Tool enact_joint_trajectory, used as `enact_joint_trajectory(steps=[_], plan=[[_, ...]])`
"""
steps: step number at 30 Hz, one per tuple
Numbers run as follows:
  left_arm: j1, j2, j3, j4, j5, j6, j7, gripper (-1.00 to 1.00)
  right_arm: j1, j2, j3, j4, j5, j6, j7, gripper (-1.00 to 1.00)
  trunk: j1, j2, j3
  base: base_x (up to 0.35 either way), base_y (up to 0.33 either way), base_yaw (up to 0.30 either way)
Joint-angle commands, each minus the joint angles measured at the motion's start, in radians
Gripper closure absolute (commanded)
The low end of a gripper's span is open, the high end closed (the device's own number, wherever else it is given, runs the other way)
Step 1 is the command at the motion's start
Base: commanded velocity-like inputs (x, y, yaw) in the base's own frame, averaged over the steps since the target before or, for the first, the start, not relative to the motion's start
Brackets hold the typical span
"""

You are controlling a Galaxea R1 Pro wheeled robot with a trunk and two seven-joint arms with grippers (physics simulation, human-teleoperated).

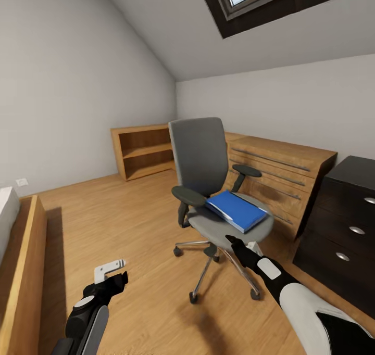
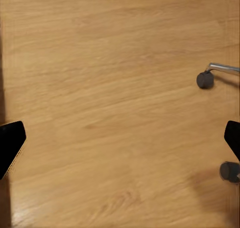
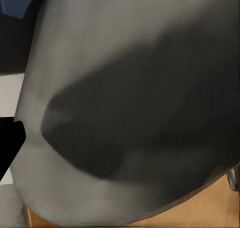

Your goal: In the bedroom, organize the workspace by keeping the computer under the desk, ensuring the monitor is on the desk, placing the keyboard on the desk next to the monitor, placing the mouse on the desk next to the keyboard, moving the folder from the swivel chair onto the desk next to the mouse, stacking the notebook on top of the folder with the pen on top of the notebook, and positioning the swivel chair next to the desk.

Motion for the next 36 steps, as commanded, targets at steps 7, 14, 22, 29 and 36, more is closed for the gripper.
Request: enact_joint_trajectory(steps=[7, 14, 22, 29, 36], plan=[[-0.001, -0.001, -0.001, -0.001, 0.013, 0.003, 0.008, -1.0, 0.0, -0.002, 0.003, -0.001, -0.008, 0.007, 0.003, -1.0, 0.0, 0.0, -0.001, 0.001, 0.0, 0.236], [-0.001, -0.001, -0.001, -0.001, 0.013, 0.004, 0.004, -1.0, 0.0, -0.001, 0.003, -0.003, -0.008, 0.005, 0.004, -1.0, 0.0, 0.0, -0.001, 0.244, 0.0, 0.018], [-0.001, -0.002, -0.002, -0.001, 0.014, 0.004, 0.003, -1.0, 0.0, -0.001, 0.003, -0.002, -0.008, 0.005, 0.004, -1.0, 0.0, 0.0, -0.001, 0.302, 0.035, 0.0], [-0.001, -0.002, -0.003, -0.001, 0.014, 0.004, 0.003, -1.0, 0.0, -0.001, 0.003, -0.002, -0.008, 0.005, 0.004, -1.0, 0.0, 0.0, -0.001, 0.299, 0.135, 0.0], [-0.001, -0.002, -0.002, 0.001, 0.014, 0.003, 0.004, -1.0, 0.0, -0.001, 0.003, -0.002, -0.008, 0.005, 0.004, -1.0, 0.0, 0.0, -0.001, 0.224, 0.166, 0.0]])
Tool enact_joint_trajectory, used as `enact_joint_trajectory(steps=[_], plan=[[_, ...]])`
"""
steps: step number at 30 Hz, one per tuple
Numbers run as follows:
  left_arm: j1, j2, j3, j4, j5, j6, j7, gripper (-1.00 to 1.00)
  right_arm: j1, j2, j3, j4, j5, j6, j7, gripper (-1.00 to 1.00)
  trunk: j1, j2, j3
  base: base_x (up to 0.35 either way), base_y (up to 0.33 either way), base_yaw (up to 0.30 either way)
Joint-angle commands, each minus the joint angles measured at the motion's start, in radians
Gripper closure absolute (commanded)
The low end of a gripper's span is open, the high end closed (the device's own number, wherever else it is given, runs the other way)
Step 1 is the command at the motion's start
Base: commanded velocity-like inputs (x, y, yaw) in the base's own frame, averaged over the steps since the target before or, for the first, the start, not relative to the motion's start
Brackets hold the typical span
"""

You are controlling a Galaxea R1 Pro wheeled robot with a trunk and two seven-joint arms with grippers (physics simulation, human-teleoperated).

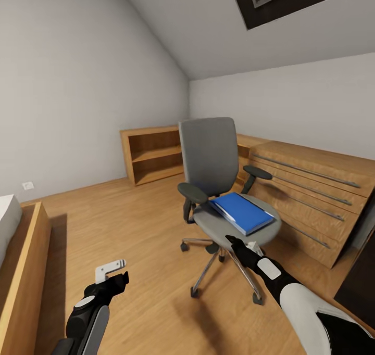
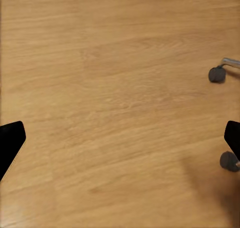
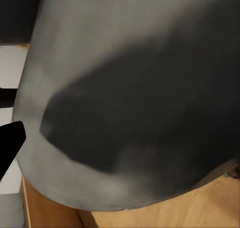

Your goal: In the bedroom, organize the workspace by keeping the computer under the desk, ensuring the monitor is on the desk, placing the keyboard on the desk next to the monitor, placing the mouse on the desk next to the keyboard, moving the folder from the swivel chair onto the desk next to the mouse, stacking the notebook on top of the folder with the pen on top of the notebook, and positioning the swivel chair next to the desk.

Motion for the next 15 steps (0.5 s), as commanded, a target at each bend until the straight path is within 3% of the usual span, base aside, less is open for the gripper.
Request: enact_joint_trajectory(steps=[1, 8, 15], plan=[[-0.001, -0.001, 0.0, -0.001, 0.011, 0.002, 0.008, -1.0, -0.001, 0.0, -0.001, -0.001, -0.011, 0.008, 0.003, -1.0, 0.0, 0.0, -0.001, 0.066, 0.053, 0.0], [-0.001, -0.002, 0.0, 0.0, 0.01, 0.002, 0.007, -1.0, -0.001, -0.001, -0.001, -0.001, -0.011, 0.008, 0.003, -1.0, 0.0, 0.0, -0.001, -0.004, 0.013, 0.0], [-0.001, -0.002, 0.0, 0.001, 0.011, 0.002, 0.006, -1.0, -0.001, -0.002, -0.001, -0.001, -0.01, 0.008, 0.003, -1.0, 0.0, 0.0, -0.001, -0.224, -0.06, 0.0]])
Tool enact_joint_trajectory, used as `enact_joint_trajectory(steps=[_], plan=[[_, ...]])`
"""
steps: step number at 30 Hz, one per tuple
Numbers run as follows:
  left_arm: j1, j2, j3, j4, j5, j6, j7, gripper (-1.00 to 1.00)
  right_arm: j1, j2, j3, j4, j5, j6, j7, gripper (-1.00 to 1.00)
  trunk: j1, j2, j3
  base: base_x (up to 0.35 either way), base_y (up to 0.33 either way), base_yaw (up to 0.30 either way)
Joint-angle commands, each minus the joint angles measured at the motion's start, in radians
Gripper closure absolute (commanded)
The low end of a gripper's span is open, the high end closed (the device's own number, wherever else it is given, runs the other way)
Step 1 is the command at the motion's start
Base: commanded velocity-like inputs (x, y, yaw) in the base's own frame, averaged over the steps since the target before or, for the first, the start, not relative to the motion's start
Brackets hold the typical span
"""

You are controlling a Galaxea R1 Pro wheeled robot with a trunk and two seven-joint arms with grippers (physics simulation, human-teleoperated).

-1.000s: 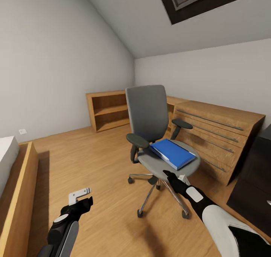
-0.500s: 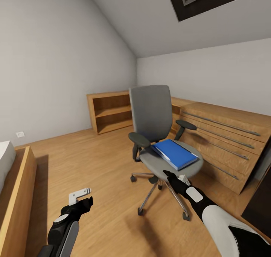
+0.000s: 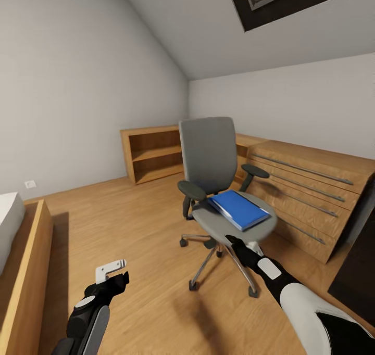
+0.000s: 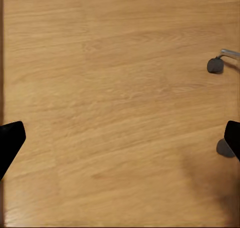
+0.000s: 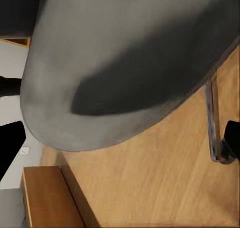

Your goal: In the bedroom, organize the workspace by keeping the computer under the desk, ensuring the monitor is on the desk, placing the keyboard on the desk next to the monitor, placing the mouse on the desk next to the keyboard, moving the folder from the swivel chair onto the desk next to the mouse, stacking the notebook on top of the folder with the pen on top of the notebook, and positioning the swivel chair next to the desk.

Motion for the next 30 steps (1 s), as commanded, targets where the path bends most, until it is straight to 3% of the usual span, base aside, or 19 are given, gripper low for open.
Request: enact_joint_trajectory(steps=[1, 17, 30], plan=[[-0.001, -0.001, 0.001, -0.001, 0.011, 0.003, 0.007, -1.0, 0.0, 0.0, -0.005, 0.0, -0.004, 0.007, 0.002, -1.0, -0.001, 0.0, -0.001, -0.198, -0.147, 0.0], [0.0, -0.001, 0.001, -0.002, 0.01, 0.004, 0.007, -1.0, 0.0, -0.001, -0.005, 0.001, -0.003, 0.005, 0.0, -1.0, -0.001, 0.0, -0.001, -0.082, -0.073, 0.0], [-0.001, -0.001, 0.001, -0.001, 0.011, 0.003, 0.007, -1.0, 0.0, -0.001, -0.003, -0.001, -0.003, 0.005, 0.002, -1.0, -0.05, 0.091, 0.04, -0.001, -0.001, 0.0]])
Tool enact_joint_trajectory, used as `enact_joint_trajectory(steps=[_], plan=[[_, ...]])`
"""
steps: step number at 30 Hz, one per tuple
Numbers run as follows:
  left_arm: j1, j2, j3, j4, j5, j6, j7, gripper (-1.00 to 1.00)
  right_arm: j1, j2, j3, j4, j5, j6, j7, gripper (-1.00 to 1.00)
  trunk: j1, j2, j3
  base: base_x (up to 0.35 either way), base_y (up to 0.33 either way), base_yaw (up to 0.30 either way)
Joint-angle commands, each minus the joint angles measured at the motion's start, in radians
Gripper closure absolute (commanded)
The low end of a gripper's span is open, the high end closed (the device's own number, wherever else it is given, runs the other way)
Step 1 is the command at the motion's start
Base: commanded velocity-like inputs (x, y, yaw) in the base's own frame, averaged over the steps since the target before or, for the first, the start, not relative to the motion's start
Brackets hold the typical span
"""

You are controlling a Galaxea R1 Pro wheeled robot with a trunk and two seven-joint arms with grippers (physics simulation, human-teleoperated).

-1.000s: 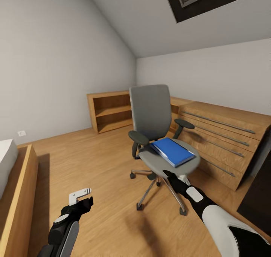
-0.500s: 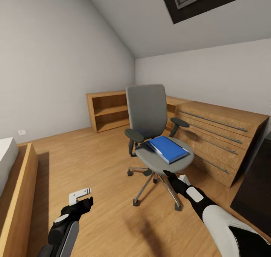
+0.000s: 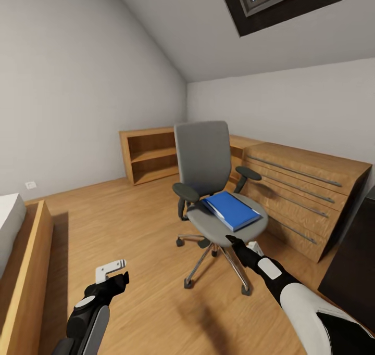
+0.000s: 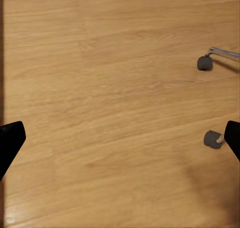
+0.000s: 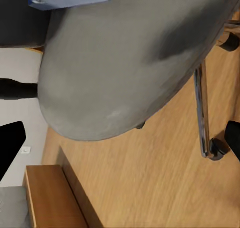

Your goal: In the bedroom, organize the workspace by keeping the computer under the desk, ensuring the monitor is on the desk, placing the keyboard on the desk next to the monitor, placing the mouse on the desk next to the keyboard, moving the folder from the swivel chair onto the desk next to the mouse, stacking the notebook on top of the folder with the pen on top of the notebook, and positioning the swivel chair next to the desk.

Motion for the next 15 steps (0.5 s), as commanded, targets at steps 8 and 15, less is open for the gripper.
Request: enact_joint_trajectory(steps=[8, 15], plan=[[0.0, 0.0, 0.0, -0.001, 0.011, 0.003, 0.007, -1.0, 0.0, 0.0, -0.005, -0.001, -0.004, 0.006, 0.004, -1.0, -0.031, 0.056, 0.024, 0.0, 0.0, 0.0], [-0.001, -0.001, 0.0, -0.001, 0.01, 0.002, 0.009, -1.0, 0.0, -0.001, -0.005, -0.002, -0.004, 0.007, 0.002, -1.0, -0.058, 0.105, 0.046, 0.0, 0.0, 0.0]])
